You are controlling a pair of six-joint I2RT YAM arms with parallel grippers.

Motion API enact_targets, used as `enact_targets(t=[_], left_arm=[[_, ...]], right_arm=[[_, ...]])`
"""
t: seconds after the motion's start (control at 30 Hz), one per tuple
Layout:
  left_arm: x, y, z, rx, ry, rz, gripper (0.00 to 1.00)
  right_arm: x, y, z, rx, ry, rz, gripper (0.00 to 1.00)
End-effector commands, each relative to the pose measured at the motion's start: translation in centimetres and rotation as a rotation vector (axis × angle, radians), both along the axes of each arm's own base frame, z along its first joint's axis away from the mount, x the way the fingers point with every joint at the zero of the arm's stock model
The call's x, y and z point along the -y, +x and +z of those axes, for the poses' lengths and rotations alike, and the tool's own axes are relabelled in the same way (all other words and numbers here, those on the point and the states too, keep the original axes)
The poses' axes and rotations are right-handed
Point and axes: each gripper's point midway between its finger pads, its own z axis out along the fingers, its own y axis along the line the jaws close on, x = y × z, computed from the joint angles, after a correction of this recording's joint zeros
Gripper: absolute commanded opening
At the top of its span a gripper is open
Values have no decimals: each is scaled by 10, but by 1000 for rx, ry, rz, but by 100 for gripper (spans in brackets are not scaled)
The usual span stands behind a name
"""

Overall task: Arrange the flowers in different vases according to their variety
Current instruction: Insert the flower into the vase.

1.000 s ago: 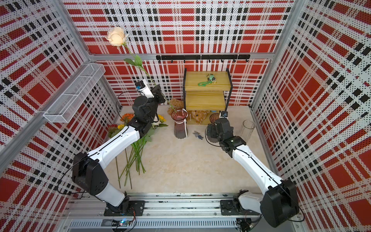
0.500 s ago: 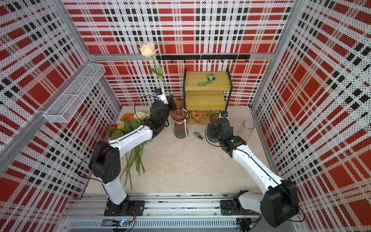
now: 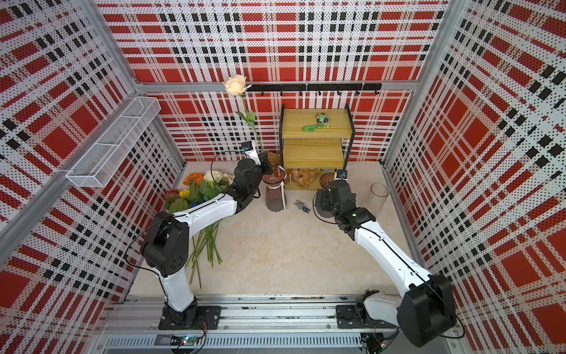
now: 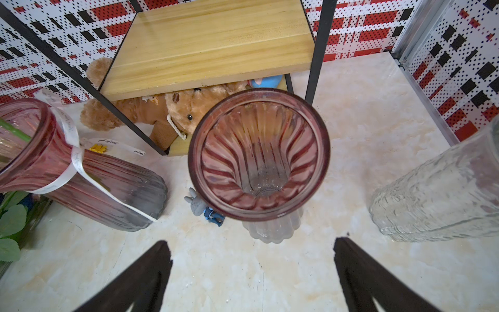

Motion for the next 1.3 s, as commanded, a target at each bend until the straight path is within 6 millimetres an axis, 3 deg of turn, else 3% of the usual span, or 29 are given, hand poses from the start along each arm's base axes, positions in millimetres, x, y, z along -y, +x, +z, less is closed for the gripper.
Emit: enact_targets(t=[0.0,0.23,0.6,0.67,0.7,1.27], left_arm=[[10,-3,-12,-11,-4,-30,14],[12,-6,-17,-20,-2,-24,34],[11,-9,-14,-15,5,-19,58],[12,-11,-14,-13,13,-20,93],[13,-11,-13,-13,18,-27,99],[-14,-38,3,-9,81,38,99]], right_arm=[[4,0,8,19,5,-7,100],[6,-2,8,21,4,-13,100],[10,-8,9,24,-6,-15,100],[9,-8,9,24,-3,-14,100],[9,-8,8,23,-4,-14,100],[-3,-6,6,18,-3,33,100]])
